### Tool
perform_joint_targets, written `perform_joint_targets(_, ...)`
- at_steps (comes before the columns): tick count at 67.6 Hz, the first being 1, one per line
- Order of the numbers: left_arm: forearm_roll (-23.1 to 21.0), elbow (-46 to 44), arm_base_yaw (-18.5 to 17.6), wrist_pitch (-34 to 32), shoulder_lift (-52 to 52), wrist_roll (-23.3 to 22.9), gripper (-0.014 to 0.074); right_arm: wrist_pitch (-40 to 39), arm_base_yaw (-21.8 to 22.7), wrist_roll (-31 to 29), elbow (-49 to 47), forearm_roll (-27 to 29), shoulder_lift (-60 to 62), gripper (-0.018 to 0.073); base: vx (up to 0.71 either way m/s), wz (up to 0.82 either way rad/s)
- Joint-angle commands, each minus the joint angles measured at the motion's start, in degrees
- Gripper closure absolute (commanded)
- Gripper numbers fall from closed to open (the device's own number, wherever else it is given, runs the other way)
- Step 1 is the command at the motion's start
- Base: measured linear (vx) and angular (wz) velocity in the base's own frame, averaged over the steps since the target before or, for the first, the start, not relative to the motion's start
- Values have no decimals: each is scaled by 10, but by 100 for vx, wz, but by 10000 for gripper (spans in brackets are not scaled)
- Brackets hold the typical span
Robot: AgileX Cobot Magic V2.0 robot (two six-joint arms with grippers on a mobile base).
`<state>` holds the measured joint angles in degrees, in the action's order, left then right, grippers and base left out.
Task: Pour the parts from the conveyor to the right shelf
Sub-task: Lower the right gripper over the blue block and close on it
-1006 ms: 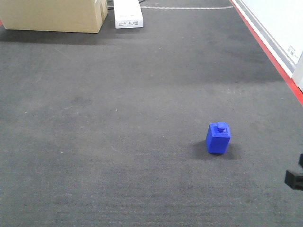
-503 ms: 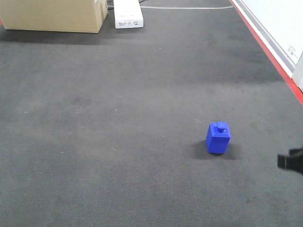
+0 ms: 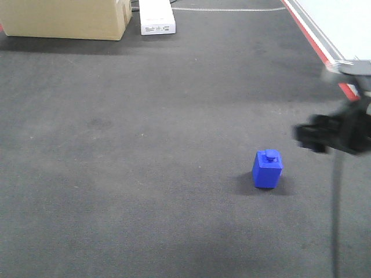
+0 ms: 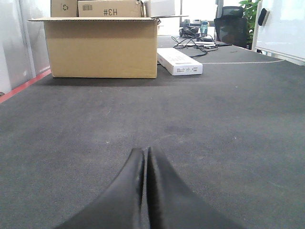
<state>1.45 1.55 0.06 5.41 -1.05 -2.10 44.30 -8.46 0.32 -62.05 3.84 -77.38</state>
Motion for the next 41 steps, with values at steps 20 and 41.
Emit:
perform_joint_targets(20, -4, -11, -2, -42, -3, -4, 603, 116, -33, 52, -185, 1, -165, 49, 0, 0)
perform_joint_targets(41, -4, -11, -2, -42, -3, -4, 603, 180, -33, 77, -265, 2, -267, -8, 0, 0)
